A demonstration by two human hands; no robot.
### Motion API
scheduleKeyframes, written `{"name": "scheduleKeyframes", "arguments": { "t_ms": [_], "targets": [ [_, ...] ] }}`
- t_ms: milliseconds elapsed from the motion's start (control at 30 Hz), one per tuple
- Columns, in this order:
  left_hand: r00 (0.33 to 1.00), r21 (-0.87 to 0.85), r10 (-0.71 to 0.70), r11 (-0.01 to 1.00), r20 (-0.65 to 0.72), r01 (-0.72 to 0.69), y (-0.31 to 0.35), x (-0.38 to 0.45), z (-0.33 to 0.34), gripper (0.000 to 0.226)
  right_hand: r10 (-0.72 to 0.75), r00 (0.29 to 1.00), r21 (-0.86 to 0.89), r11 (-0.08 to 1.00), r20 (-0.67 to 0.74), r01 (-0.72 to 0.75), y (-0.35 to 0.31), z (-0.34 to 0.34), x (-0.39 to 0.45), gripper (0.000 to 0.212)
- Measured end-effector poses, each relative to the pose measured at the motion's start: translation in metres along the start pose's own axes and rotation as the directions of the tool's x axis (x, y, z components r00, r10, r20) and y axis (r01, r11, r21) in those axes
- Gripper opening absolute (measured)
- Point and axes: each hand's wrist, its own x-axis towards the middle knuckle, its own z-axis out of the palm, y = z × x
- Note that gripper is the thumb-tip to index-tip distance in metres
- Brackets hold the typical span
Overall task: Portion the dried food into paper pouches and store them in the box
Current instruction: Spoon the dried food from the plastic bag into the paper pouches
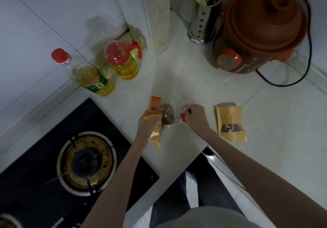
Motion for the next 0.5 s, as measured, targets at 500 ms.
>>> {"name": "scheduleKeyframes", "arguments": {
  "t_ms": [500],
  "targets": [
    [0.997,-0.148,-0.071,0.987,0.003,0.071,-0.005,0.003,-0.003,0.031,0.262,0.960,0.517,0.811,0.100,-0.275,0.009,0.020,0.011,0.022]
  ]
}}
